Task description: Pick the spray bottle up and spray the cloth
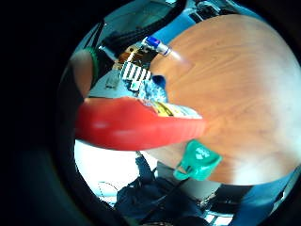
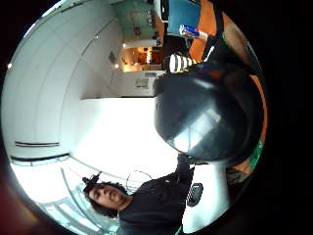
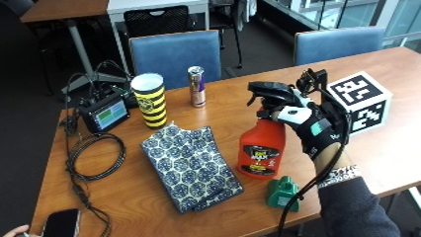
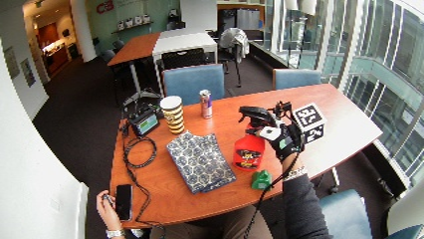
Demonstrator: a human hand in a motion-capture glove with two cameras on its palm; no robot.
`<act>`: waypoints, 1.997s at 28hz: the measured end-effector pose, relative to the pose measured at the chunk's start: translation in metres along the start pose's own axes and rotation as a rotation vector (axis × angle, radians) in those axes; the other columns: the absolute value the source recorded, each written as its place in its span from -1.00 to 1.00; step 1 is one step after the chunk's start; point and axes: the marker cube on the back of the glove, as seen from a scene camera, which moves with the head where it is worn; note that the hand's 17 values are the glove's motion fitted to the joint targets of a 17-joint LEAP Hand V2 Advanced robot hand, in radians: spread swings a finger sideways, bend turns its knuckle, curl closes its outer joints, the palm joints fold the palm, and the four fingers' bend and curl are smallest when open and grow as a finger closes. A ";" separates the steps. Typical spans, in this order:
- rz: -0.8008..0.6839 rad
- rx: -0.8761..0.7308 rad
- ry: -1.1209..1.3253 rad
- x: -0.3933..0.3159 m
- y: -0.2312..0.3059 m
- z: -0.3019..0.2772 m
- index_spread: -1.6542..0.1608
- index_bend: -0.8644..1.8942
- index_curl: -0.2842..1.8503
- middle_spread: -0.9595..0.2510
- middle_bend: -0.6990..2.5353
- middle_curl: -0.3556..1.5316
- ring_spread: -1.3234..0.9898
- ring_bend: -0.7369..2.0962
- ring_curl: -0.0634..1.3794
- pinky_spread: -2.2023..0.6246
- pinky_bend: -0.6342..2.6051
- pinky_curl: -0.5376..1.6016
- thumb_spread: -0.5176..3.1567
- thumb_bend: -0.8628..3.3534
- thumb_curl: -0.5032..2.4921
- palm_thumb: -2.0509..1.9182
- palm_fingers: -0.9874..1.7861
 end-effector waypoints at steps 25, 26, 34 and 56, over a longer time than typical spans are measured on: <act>-0.072 -0.039 -0.068 0.000 -0.020 0.022 0.46 -0.18 -0.28 0.15 -0.30 -0.11 -0.07 -0.16 -0.31 0.44 -0.43 -0.24 -0.53 -0.61 -0.25 0.56 0.70; -0.085 -0.019 -0.060 -0.001 -0.021 0.023 0.46 -0.19 -0.28 0.15 -0.29 -0.10 -0.07 -0.15 -0.31 0.42 -0.42 -0.23 -0.53 -0.61 -0.25 0.56 0.70; -0.119 0.122 -0.020 -0.006 -0.022 0.025 0.45 -0.16 -0.25 0.15 -0.25 -0.08 -0.09 -0.11 -0.27 0.36 -0.39 -0.18 -0.57 -0.61 -0.23 0.52 0.73; -0.145 0.222 0.005 -0.010 -0.037 0.021 0.46 -0.14 -0.20 0.15 -0.20 -0.06 -0.10 -0.02 -0.24 0.34 -0.37 -0.15 -0.60 -0.61 -0.18 0.50 0.72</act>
